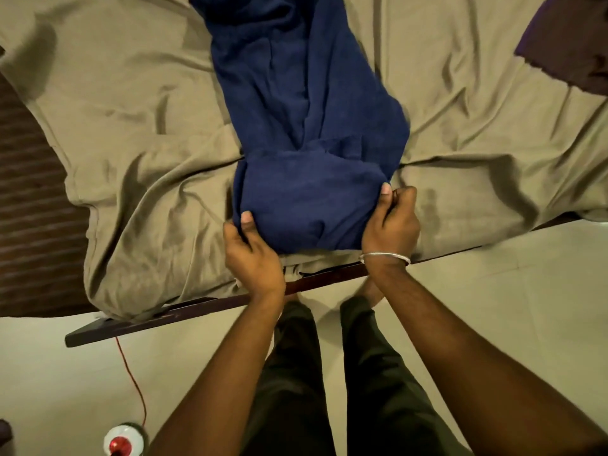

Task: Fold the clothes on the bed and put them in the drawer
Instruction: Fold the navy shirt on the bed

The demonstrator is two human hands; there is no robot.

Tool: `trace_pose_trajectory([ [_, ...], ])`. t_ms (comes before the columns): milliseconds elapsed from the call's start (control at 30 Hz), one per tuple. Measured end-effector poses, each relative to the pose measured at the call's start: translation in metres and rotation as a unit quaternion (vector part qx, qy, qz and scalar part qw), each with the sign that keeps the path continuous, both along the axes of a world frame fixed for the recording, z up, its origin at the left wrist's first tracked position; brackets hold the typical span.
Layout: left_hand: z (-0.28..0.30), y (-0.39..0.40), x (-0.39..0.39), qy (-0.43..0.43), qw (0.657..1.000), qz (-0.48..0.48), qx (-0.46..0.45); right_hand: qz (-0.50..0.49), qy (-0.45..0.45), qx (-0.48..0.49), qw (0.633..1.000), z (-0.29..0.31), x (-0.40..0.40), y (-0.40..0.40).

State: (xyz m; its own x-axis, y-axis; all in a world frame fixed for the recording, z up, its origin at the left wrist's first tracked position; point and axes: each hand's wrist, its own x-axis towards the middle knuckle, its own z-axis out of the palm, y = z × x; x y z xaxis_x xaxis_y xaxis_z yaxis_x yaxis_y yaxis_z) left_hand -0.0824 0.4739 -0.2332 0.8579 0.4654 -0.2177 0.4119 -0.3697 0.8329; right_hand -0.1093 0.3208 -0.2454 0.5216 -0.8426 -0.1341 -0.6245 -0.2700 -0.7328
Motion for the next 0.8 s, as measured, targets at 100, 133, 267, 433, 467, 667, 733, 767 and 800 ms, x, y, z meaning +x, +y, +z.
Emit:
trace_pose_trajectory([
  [100,-0.008,0.004,0.014,-0.001,0.995,-0.085,0.057,0.02,0.059,-0.004,0.998,-0.007,0.003,-0.008],
  [133,-0.009,0.006,0.016,0.006,0.99,-0.114,0.084,0.014,0.076,0.003,0.997,-0.009,0.003,-0.01],
  [267,-0.012,0.017,0.014,0.042,0.981,-0.156,0.105,0.04,0.061,-0.009,0.997,-0.01,-0.003,-0.009],
  [433,-0.002,0.017,-0.003,0.156,0.971,-0.165,-0.078,0.061,0.139,-0.026,0.988,-0.013,-0.015,0.012],
  [467,0.003,0.014,0.001,0.195,0.963,-0.133,-0.133,0.052,0.116,0.003,0.992,-0.012,-0.015,0.013],
  [667,0.023,0.023,0.011,0.297,0.929,-0.145,-0.165,-0.015,-0.035,0.207,0.978,0.008,-0.037,0.006],
  [733,0.03,0.03,0.007,0.312,0.923,-0.142,-0.175,-0.009,-0.033,0.275,0.961,0.014,-0.044,0.001],
  [767,0.034,0.033,0.007,0.311,0.923,-0.135,-0.184,0.001,-0.032,0.31,0.95,0.021,-0.044,-0.002],
  [800,0.039,0.036,0.008,0.309,0.925,-0.129,-0.182,0.014,-0.028,0.334,0.942,0.028,-0.043,-0.005],
])
